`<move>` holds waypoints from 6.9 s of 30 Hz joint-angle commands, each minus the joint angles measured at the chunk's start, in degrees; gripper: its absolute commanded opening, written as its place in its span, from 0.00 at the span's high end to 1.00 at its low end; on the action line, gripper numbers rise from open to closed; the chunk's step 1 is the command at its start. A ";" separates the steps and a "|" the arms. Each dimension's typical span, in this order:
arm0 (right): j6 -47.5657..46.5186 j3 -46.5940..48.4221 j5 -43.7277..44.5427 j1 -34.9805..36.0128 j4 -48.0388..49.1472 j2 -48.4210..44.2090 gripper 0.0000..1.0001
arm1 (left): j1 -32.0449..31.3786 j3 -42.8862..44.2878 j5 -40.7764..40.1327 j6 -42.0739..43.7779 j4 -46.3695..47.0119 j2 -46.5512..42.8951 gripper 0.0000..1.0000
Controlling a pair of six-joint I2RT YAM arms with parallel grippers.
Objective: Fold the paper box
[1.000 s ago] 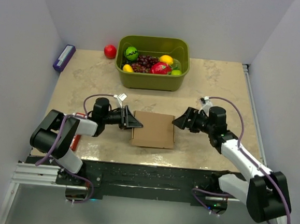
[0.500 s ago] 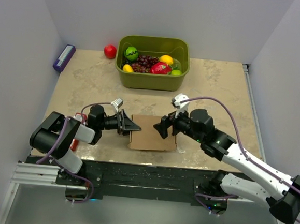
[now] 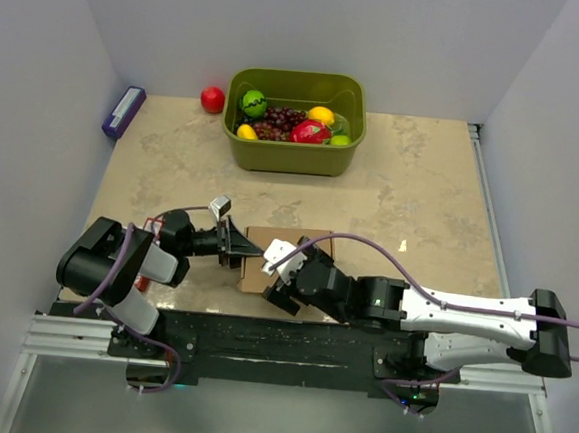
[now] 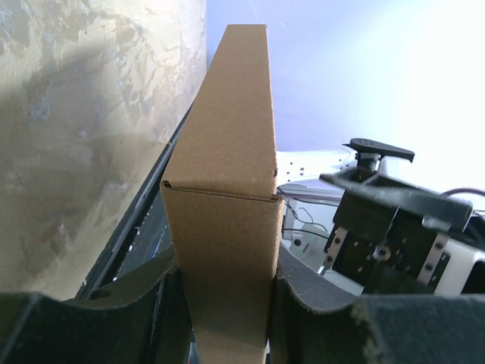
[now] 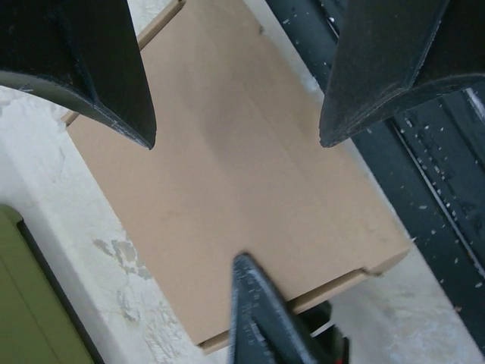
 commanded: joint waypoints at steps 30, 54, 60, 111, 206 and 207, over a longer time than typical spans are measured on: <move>-11.47 1.44 24.78 9.77 0.91 18.07 0.40 | 1.65 -8.34 4.92 -27.56 40.28 6.82 0.97; -2.33 14.45 9.47 3.88 -23.08 20.44 0.93 | 1.65 -1.49 3.16 -11.58 24.65 2.35 0.18; 0.22 13.23 9.20 0.19 -26.70 17.28 0.95 | 2.26 8.24 -2.02 16.09 -13.38 -6.35 0.01; -11.38 22.27 -29.55 -23.20 -16.94 26.50 1.00 | -5.03 27.52 -29.45 81.34 -69.33 -30.01 0.51; 13.40 11.38 -17.25 -42.88 -9.29 12.71 0.83 | -14.43 29.54 -46.24 84.33 -73.10 -29.21 1.00; 13.58 11.46 -17.25 -42.88 -9.46 12.62 0.84 | -14.43 29.54 -46.41 84.33 -73.10 -29.21 1.00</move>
